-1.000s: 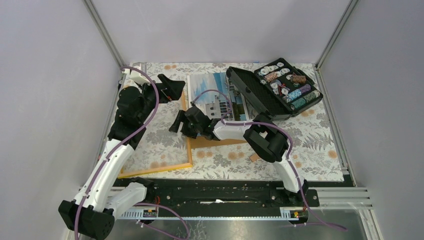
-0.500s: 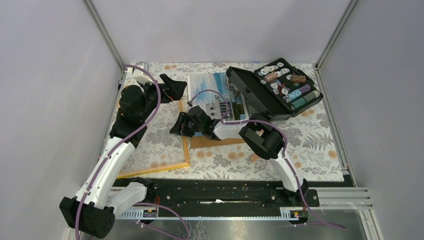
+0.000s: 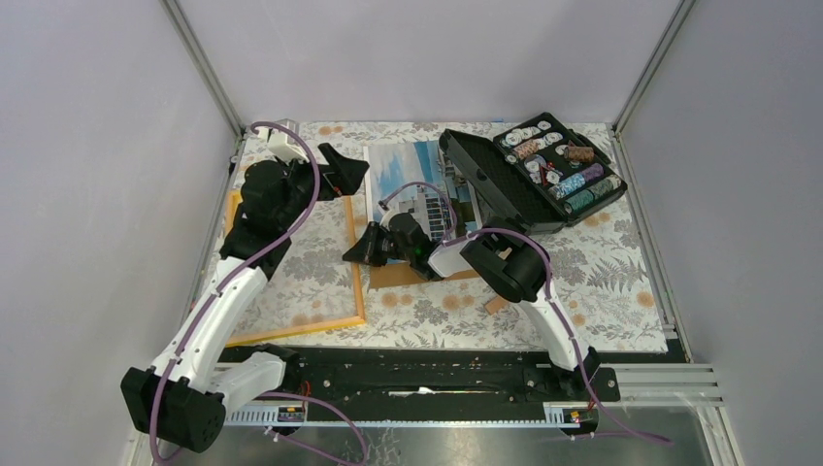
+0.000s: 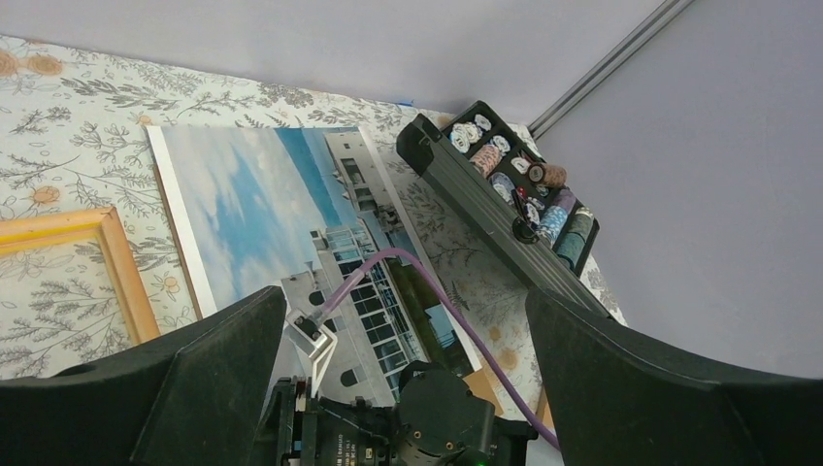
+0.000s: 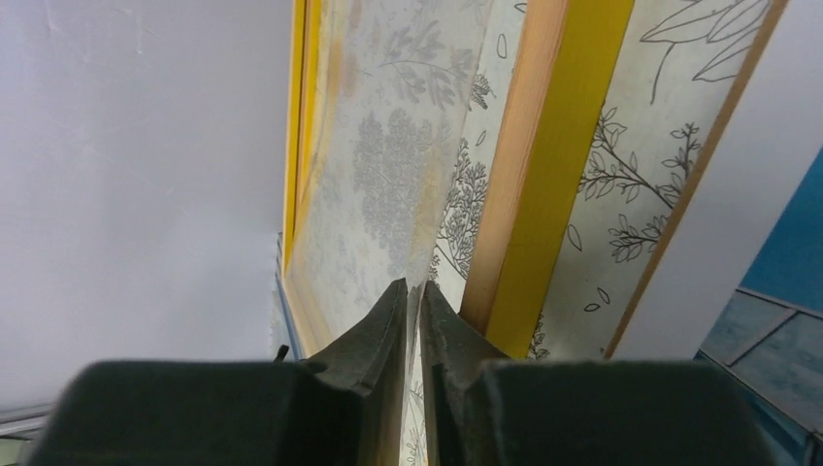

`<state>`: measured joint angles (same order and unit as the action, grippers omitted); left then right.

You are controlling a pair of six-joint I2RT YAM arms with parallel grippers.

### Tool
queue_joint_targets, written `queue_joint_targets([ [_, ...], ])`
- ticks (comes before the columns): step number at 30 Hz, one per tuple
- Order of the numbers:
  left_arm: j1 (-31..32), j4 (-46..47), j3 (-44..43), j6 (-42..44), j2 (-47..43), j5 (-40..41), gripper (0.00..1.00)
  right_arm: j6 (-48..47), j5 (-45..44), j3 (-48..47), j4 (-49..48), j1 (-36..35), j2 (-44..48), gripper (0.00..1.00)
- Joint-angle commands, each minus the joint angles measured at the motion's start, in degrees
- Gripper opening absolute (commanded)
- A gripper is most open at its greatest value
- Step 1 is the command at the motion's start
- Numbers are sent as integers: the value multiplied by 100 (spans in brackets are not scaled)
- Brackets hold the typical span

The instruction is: Put the photo into the frame

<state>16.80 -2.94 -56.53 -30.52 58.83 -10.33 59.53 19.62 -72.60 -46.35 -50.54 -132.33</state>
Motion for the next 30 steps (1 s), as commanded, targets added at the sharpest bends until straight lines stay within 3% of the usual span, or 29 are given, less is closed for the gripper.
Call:
queue_joint_targets([
  [1, -36, 274, -183, 21, 34, -4, 99, 33, 254, 20, -952, 28, -119, 11],
  [5, -30, 237, -209, 194, 31, 246, 99, -51, 222, 94, -1135, 32, -101, 0],
  [11, 350, -121, -291, 671, 287, 1498, 99, -132, 40, 200, -1138, 30, -28, 0],
  [17, 254, -1050, -338, 340, 408, 2237, 99, -214, 45, 306, -1324, 32, 67, 0],
  [20, -227, -1548, -253, 202, 343, 2513, 99, -358, -59, 464, -1397, 30, 170, 0],
  [24, -1410, -1924, -217, -62, 385, 2400, 99, -504, -82, 548, -1396, 29, 270, 0],
  [30, -2085, -1117, -18, 345, 990, 2574, 99, -315, 181, 443, -1559, 27, 216, 0],
])
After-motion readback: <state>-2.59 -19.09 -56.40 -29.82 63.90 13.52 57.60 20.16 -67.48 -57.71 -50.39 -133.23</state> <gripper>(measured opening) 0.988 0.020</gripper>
